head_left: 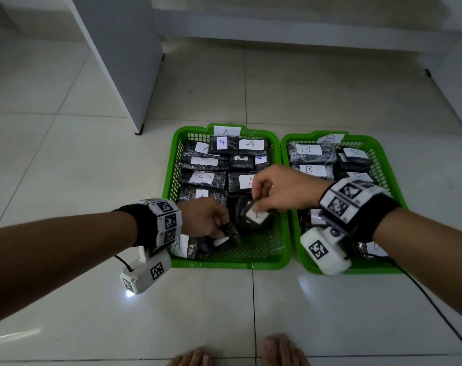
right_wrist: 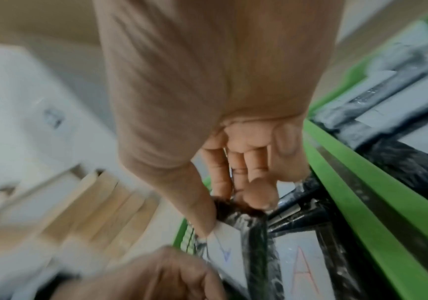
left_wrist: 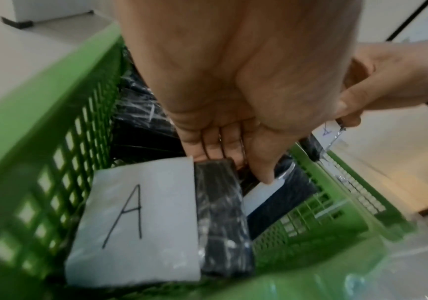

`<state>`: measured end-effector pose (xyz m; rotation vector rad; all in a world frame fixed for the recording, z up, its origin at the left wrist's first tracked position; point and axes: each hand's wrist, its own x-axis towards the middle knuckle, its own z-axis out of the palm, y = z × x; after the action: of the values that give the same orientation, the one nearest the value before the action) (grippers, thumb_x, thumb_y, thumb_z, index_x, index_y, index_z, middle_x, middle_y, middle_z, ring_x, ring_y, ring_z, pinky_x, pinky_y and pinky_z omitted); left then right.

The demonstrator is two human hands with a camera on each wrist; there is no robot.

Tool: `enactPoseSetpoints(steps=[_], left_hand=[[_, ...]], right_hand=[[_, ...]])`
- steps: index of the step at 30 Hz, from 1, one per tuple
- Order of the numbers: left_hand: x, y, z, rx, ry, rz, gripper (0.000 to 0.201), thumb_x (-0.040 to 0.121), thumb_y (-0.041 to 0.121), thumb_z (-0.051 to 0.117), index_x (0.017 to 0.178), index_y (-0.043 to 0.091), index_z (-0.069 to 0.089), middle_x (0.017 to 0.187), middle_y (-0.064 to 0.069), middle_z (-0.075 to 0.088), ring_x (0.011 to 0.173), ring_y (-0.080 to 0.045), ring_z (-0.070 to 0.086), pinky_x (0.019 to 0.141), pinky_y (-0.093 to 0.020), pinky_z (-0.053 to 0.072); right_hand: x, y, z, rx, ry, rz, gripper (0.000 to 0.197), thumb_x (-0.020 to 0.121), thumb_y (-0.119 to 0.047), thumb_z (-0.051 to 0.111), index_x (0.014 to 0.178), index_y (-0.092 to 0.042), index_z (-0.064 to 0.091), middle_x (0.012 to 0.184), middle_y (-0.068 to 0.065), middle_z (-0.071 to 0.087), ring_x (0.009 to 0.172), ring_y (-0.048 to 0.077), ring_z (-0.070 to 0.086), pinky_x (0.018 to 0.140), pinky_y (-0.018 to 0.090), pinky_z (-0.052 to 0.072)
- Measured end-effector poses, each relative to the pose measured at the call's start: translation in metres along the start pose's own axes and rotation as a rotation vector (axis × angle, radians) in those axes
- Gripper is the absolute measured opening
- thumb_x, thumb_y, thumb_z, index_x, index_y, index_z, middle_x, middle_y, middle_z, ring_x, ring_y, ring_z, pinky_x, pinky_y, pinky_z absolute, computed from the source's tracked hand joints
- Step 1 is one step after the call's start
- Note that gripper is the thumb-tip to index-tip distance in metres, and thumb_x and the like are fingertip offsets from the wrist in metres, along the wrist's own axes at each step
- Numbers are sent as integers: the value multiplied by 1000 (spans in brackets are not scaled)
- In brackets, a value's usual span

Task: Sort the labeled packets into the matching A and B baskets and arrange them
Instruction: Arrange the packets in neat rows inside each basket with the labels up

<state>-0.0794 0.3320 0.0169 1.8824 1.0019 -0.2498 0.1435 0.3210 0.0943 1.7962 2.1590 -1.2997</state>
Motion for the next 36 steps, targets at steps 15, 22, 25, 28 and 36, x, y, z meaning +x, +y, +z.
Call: enactPoseSetpoints(steps=[15,22,25,28,36], left_hand=[[1,0,-83,-856,626,-99,14,92,-1,61,83,10,63,69,-3,66,61,-17,67,55,-29,57],[15,-10,-98,-988,700,-131,10,90,1,65,87,10,63,79,-9,68,60,-16,68,52,-29,56],[18,-6,-99,-1049,691,-106,12,90,-5,62,96,4,61,82,-15,67,61,-22,68,53,-35,59],[23,-3,-100,-1107,700,-78,28,87,-10,64,109,5,57,93,-21,65,74,-33,68,57,-43,61],[36,-2,-100,-1018,604,122,35,75,-26,61,75,8,52,117,-20,68,108,-35,68,88,-47,58]], right_hand=[[39,38,-32,615,507,282,15,85,-4,76,95,2,68,92,20,74,71,26,70,63,39,60],[69,29,-32,485,575,273,23,80,-2,80,101,-6,71,80,10,76,60,20,74,63,36,64],[70,28,-30,735,597,318,25,78,6,75,100,4,64,90,22,73,65,31,76,71,47,64],[70,31,-29,681,558,299,28,79,5,76,103,-6,67,88,18,74,67,30,76,64,42,64],[65,28,-32,1027,517,243,18,91,4,56,106,10,62,100,24,61,80,38,65,57,42,62]])
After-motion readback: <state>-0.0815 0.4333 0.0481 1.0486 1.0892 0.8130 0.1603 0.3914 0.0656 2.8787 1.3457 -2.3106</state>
